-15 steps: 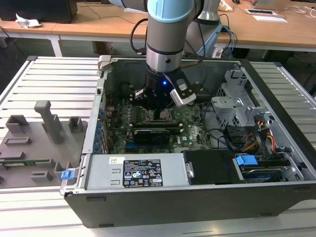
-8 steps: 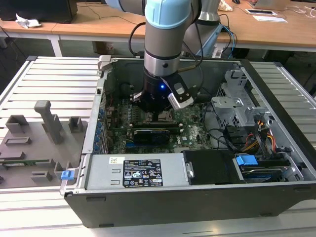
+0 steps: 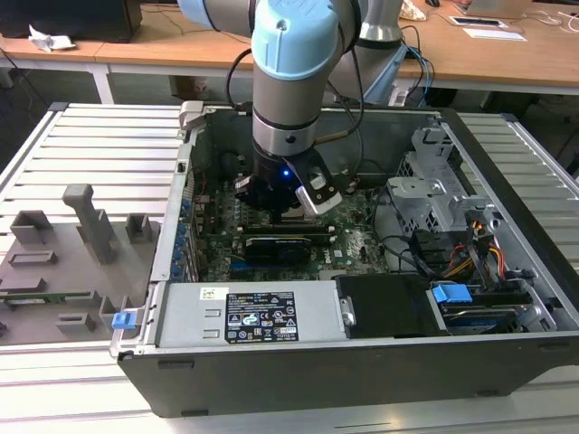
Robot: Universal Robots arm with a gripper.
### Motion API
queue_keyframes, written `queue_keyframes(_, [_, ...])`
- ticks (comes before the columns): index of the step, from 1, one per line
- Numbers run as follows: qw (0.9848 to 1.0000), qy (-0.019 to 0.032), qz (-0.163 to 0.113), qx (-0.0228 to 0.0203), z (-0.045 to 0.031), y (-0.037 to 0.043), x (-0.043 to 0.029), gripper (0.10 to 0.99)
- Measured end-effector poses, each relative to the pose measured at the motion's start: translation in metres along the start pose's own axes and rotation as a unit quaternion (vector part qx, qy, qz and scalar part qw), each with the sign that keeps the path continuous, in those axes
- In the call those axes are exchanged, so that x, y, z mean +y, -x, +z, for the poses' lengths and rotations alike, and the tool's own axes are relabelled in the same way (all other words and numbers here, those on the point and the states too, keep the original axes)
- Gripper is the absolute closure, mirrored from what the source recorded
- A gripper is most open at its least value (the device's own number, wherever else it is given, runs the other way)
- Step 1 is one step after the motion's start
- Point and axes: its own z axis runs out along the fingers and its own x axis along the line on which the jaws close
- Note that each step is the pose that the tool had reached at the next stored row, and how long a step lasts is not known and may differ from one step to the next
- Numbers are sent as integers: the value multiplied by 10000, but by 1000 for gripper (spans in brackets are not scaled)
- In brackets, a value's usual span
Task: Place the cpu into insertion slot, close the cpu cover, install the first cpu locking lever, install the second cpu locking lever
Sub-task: 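Install the second cpu locking lever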
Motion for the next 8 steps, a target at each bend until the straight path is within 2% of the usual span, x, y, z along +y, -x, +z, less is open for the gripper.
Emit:
queue_keyframes(5, [9999, 125, 1, -11, -10, -37, -66, 980])
queue_keyframes(8, [9999, 162, 0, -14, -11, -60, -80, 980])
